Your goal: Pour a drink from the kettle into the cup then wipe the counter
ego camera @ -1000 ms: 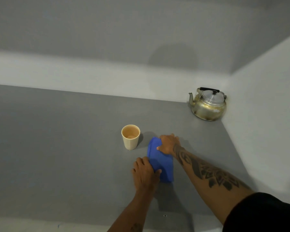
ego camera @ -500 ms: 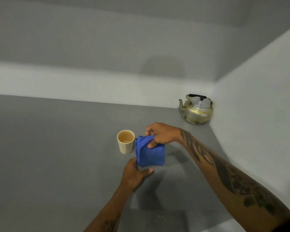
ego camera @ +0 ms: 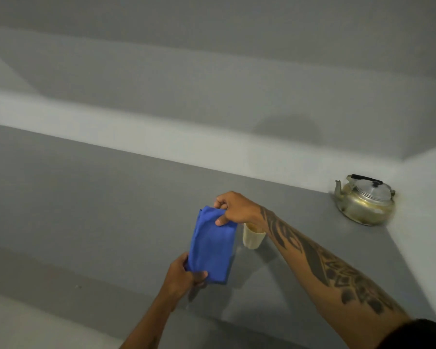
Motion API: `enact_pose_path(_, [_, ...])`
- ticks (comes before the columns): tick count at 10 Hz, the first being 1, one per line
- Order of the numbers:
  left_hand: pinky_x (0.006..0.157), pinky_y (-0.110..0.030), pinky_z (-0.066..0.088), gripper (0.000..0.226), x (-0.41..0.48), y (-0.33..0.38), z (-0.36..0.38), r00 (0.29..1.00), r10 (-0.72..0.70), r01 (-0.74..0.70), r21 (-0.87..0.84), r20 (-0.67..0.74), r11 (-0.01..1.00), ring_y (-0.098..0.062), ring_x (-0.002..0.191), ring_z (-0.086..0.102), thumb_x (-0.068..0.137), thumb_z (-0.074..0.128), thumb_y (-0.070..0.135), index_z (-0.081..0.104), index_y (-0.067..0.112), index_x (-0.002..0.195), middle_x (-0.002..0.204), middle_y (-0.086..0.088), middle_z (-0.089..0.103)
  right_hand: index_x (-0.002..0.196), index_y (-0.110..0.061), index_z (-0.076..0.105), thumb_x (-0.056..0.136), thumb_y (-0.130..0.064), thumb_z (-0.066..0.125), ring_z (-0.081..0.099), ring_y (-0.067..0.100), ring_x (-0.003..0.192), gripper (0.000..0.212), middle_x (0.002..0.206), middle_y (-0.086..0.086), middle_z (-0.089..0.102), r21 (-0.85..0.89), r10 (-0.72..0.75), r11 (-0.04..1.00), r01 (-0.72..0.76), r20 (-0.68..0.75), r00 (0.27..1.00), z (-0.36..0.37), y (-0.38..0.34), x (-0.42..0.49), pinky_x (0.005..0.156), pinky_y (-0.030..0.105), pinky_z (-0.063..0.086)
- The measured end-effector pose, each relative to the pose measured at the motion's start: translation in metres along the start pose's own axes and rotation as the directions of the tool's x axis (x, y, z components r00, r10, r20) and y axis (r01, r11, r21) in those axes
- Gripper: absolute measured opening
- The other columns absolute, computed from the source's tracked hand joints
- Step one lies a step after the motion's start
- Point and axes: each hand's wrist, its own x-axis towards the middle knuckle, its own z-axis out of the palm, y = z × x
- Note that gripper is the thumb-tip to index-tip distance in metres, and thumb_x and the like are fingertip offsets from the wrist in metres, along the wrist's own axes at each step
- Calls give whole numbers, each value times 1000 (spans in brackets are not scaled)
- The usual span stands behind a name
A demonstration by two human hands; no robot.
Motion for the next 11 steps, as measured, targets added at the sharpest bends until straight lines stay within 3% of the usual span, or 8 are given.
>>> enact_pose_path(1, [75,-51,60,67,20,-19,-22,998,-44,49,138,-35,989,-33,78,70,36,82,28,65,5,97,97,-20,73,94,-11,66,69,-6,77,55,17,82,27,89,6,63,-41,42,998,-44,-35,999,34,2,30,73,27,44])
enact_pose_path(2, [78,-35,55,66,28,-22,-33,996,-76,85,343,-40,935,-30,94,69,47,77,42,65,8,102,100,-10,71,99,-7,67,68,-7,76,56,18,86,32,101,12,68,-79,105,991,-110,-66,992,63,10,54,80,32,49])
enact_pose_path(3, [76,-34,51,27,33,-23,-37,990,-119,136,376,-70,917,-32,91,69,73,76,33,62,11,82,93,-13,71,98,-9,68,67,-6,74,62,25,92,31,104,14,69,-99,152,982,-160,-85,985,81,16,72,81,33,50])
enact_pose_path(4, [70,-30,47,16,37,-20,-40,987,-104,146,411,-123,900,-27,85,68,79,71,23,58,15,75,86,-12,72,92,-10,68,70,-4,66,63,28,98,23,103,13,69,-121,195,971,-204,-88,977,92,22,88,77,31,49])
enact_pose_path(7, [77,-38,60,20,53,-23,-55,986,-151,168,505,-75,847,-28,80,72,74,66,19,67,7,89,86,-14,74,93,-18,67,78,-7,51,60,30,105,25,114,10,65,-156,261,947,-280,-132,956,98,26,103,91,34,50])
enact_pose_path(8, [74,-35,54,21,51,-12,-59,989,-143,136,602,-37,787,-32,90,70,76,51,19,64,5,86,93,-15,72,94,-19,66,77,-11,51,59,30,106,24,114,11,64,-161,273,942,-295,-144,951,94,27,100,91,33,48])
enact_pose_path(9, [88,-37,50,32,44,5,-60,986,-153,150,704,-59,694,-34,106,64,86,46,21,62,3,107,116,-16,65,95,-19,66,79,-17,52,61,30,105,22,113,10,65,-151,278,941,-302,-160,947,86,26,93,89,33,48])
enact_pose_path(11, [101,-39,42,38,37,39,-52,998,41,13,781,-50,625,-33,126,51,96,40,26,45,10,130,137,-14,50,99,-11,65,91,-22,41,60,35,103,27,112,14,65,-182,175,955,-235,-294,940,64,16,70,86,36,47])
